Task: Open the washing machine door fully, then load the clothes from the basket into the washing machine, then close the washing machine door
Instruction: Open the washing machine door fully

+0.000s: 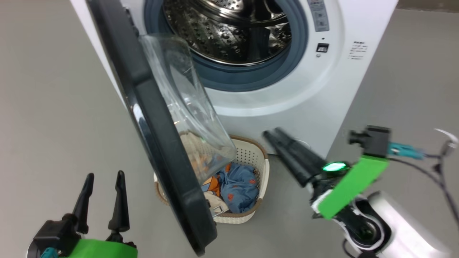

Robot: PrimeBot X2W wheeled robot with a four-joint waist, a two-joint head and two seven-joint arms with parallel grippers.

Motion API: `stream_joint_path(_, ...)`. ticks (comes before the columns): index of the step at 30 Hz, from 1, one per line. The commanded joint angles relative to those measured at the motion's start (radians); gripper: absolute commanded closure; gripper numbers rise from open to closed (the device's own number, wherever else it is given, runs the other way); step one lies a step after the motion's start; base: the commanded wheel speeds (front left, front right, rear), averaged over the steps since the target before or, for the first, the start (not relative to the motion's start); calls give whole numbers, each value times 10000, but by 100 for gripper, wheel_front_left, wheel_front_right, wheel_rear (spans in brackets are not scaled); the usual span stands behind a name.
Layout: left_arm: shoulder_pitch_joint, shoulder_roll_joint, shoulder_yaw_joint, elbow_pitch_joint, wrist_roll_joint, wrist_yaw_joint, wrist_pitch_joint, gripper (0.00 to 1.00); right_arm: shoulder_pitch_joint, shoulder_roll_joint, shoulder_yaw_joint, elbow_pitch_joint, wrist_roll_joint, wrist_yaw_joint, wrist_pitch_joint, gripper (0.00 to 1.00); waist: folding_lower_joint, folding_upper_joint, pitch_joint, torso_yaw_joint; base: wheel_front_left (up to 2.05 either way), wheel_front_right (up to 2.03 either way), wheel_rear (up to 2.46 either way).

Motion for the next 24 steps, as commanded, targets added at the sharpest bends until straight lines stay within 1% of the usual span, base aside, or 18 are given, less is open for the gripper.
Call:
stream_joint_path(1,-20,169,393,-215,103,12,-63,0,85,-181,212,-305,-409,100,-605,0,0,0,-94,-153,0,0,0)
stream_joint_path(5,81,169,488,-204,169,28,-63,0,297,-1062,423,61,-1445,100,-2663,0,0,0,-240,-337,0,0,0)
stream_joint_path(6,103,169,513,-209,179,28,-63,0,361,-1280,388,219,-1776,100,-2954,0,0,0,-260,-386,0,0,0)
stream_joint_path(7,159,169,582,-236,194,31,-63,0,539,-1623,196,581,-2643,100,-3222,0,0,0,-306,-527,0,0,0)
stream_joint_path(9,224,169,644,-256,218,26,-63,0,842,-1644,-411,774,-3365,100,-3281,0,0,0,-340,-676,0,0,0)
stream_joint_path(13,336,169,734,-269,258,9,-63,0,1986,-1165,-2332,608,-5062,100,-3291,0,0,0,-457,-901,0,0,0)
stream_joint_path(16,444,169,830,-301,286,-5,-63,0,3036,-584,-3572,267,-6073,100,-3292,0,0,0,-566,-1045,0,0,0)
stream_joint_path(18,546,169,916,-348,297,-14,-63,0,3664,-217,-4133,21,-6686,100,-3293,0,0,0,-644,-1163,0,0,0)
stream_joint_path(24,860,169,1076,-506,273,-37,-63,0,4985,662,-5064,-447,-8247,100,-3294,0,0,0,-820,-1453,0,0,0)
